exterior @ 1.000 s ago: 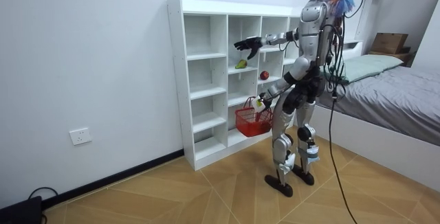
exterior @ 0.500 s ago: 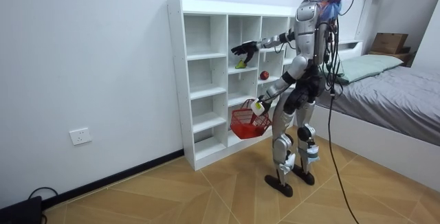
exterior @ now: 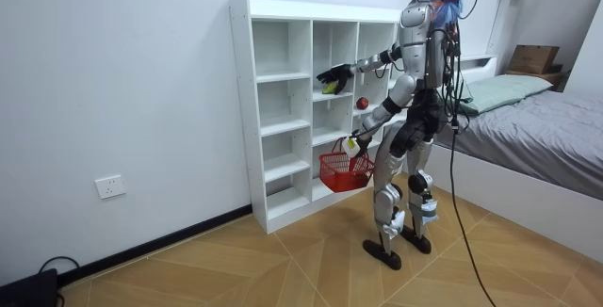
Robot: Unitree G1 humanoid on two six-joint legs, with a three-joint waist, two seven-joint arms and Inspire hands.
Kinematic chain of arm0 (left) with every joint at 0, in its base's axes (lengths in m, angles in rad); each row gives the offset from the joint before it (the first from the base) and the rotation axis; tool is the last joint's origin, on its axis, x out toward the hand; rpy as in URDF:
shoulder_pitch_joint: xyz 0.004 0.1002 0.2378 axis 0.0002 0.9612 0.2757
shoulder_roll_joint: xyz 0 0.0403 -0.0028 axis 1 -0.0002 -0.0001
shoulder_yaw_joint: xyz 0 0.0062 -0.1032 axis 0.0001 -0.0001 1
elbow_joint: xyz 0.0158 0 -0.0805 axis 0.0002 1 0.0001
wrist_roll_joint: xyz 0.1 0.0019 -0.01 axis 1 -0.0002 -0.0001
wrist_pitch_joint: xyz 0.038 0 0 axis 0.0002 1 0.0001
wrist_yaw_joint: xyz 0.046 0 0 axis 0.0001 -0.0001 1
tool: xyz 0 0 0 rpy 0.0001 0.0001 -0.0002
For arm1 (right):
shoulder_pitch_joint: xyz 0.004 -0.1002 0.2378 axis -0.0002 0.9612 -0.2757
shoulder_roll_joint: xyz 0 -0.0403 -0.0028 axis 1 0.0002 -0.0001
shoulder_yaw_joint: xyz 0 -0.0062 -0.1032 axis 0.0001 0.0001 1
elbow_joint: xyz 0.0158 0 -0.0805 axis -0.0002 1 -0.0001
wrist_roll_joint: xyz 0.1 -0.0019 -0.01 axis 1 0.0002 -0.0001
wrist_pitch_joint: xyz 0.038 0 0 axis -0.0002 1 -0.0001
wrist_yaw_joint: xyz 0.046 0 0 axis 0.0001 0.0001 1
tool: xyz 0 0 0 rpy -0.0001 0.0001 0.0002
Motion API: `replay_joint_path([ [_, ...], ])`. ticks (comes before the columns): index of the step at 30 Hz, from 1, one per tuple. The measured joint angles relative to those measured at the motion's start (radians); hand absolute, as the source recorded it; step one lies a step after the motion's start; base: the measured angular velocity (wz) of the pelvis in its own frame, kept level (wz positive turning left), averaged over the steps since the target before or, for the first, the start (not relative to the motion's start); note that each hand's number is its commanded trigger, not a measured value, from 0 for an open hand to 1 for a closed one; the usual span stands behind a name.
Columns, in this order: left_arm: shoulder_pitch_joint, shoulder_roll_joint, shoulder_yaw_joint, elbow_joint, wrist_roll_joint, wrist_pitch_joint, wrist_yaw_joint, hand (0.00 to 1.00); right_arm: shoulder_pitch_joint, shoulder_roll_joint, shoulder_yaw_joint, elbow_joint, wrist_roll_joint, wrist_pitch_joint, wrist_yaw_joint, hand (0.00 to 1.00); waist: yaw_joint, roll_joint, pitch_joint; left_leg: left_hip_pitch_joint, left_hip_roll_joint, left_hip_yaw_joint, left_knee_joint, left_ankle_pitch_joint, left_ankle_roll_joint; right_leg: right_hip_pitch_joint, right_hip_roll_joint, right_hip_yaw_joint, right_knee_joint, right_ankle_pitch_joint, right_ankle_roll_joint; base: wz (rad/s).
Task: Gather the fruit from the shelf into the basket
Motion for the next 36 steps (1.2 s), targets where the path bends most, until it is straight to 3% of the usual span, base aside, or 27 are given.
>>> replay_joint_path([
  [10, 0.000, -0.006, -0.011, 0.032, 0.000, 0.000, 0.006, 1.00, -0.004, 0.000, 0.000, 0.006, 0.000, -0.001, 0.002, 0.00, 0.000, 0.013, -0.0003, 0.004, -0.001, 0.000, -0.023, 0.019, -0.002, -0.006, -0.003, -0.004, 0.001, 0.003, -0.004, 0.00],
  [16, 0.000, -0.014, -0.023, 0.060, -0.010, 0.001, 0.007, 1.00, -0.004, 0.000, 0.000, 0.045, 0.004, -0.010, 0.004, 0.00, -0.001, 0.025, -0.0070, 0.024, -0.011, -0.001, -0.043, 0.028, 0.003, 0.007, -0.012, -0.005, 0.000, 0.002, -0.003, 0.02],
  [29, -0.008, -0.030, -0.028, 0.095, -0.014, 0.011, 0.004, 1.00, -0.009, 0.001, 0.022, 0.111, 0.011, 0.000, 0.112, 0.00, 0.001, 0.023, -0.0071, 0.034, -0.013, -0.002, -0.037, 0.033, 0.005, 0.015, -0.017, -0.005, 0.016, 0.002, -0.002, 0.00],
  [30, -0.009, -0.032, -0.028, 0.099, -0.014, 0.011, 0.003, 1.00, -0.009, 0.001, 0.022, 0.113, 0.011, 0.002, 0.112, 0.07, 0.001, 0.023, -0.0071, 0.034, -0.014, -0.002, -0.036, 0.033, 0.006, 0.015, -0.018, -0.008, 0.017, 0.002, -0.001, 0.00],
  [31, -0.009, -0.032, -0.027, 0.098, -0.014, 0.011, 0.003, 1.00, -0.009, 0.001, 0.021, 0.116, 0.011, 0.002, 0.113, 0.47, 0.001, 0.023, -0.0070, 0.033, -0.014, -0.002, -0.036, 0.033, 0.006, 0.015, -0.018, -0.008, 0.017, 0.002, -0.001, 0.00],
  [32, -0.010, -0.033, -0.026, 0.098, -0.014, 0.011, 0.002, 1.00, -0.010, 0.001, 0.019, 0.120, 0.011, 0.002, 0.115, 0.66, 0.001, 0.022, -0.0067, 0.032, -0.014, -0.002, -0.035, 0.033, 0.006, 0.015, -0.018, -0.010, 0.017, 0.002, -0.001, 0.00],
  [33, -0.010, -0.033, -0.026, 0.098, -0.014, 0.011, 0.002, 1.00, -0.012, 0.001, 0.018, 0.124, 0.011, 0.002, 0.119, 1.00, 0.001, 0.021, -0.0067, 0.032, -0.014, -0.003, -0.034, 0.033, 0.006, 0.015, -0.018, -0.010, 0.017, 0.002, -0.001, 0.00],
  [36, -0.012, -0.034, -0.026, 0.098, -0.014, 0.011, 0.002, 1.00, -0.012, 0.001, 0.014, 0.125, 0.010, 0.002, 0.120, 1.00, 0.001, 0.020, -0.0066, 0.031, -0.015, -0.003, -0.033, 0.033, 0.006, 0.015, -0.018, -0.011, 0.017, 0.002, -0.001, 0.00],
])
